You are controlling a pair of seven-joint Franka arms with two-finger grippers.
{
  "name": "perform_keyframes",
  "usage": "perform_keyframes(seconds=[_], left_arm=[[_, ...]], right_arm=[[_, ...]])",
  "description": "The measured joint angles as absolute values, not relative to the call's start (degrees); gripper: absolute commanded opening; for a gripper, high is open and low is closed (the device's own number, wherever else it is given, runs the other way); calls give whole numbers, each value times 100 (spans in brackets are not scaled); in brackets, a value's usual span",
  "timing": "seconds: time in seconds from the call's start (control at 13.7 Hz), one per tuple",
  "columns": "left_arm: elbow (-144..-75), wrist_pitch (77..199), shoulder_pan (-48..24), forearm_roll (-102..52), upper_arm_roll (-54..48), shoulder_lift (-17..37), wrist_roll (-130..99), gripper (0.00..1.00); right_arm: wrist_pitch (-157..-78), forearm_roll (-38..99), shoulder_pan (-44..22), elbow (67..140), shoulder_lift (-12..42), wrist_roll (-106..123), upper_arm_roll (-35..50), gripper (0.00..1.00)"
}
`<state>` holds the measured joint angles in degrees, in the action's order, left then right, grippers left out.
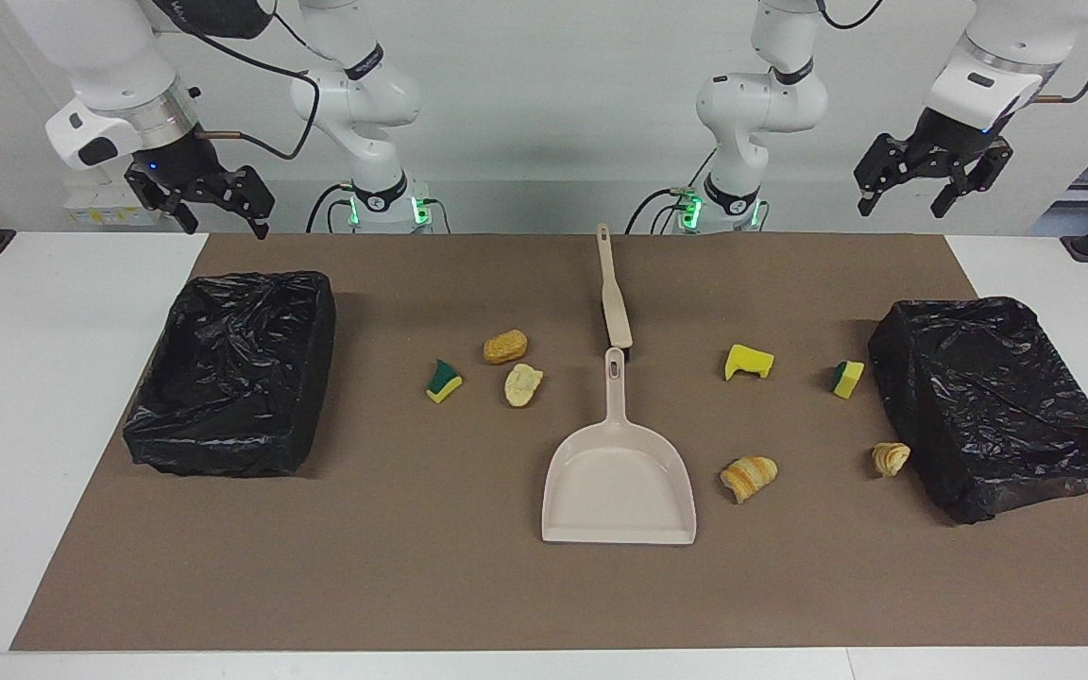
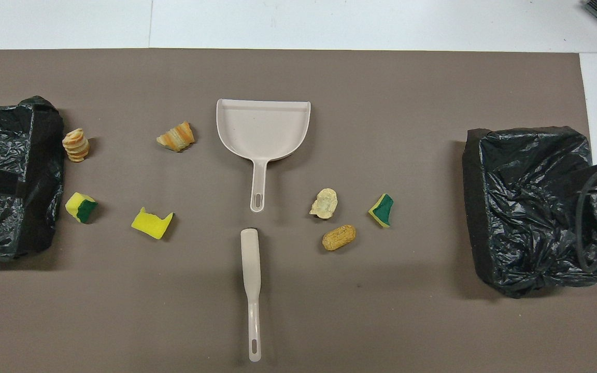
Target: Sweep and dump trash in bin
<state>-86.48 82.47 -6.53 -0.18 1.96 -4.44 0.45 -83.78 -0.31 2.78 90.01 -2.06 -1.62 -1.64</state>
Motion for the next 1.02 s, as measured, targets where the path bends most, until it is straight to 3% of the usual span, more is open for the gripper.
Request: perform_keyframes(seconds=[0.29,0.66,1.02], left_arm=[[-8983,8222,-798,-32,7,-601,14,100],[-10685,9044,-1953,-92,-202,-1230,-1356,100],[-11789,9991,-2982,-270,-220,-1350,-2567,100]], right_arm=[[-8379,-27,247,9012,-187,-162,-133,100],[-8369,-24,159,9066,-181,-161,-101,100],[-8439,129,-183,9165,219,-160,30,100]])
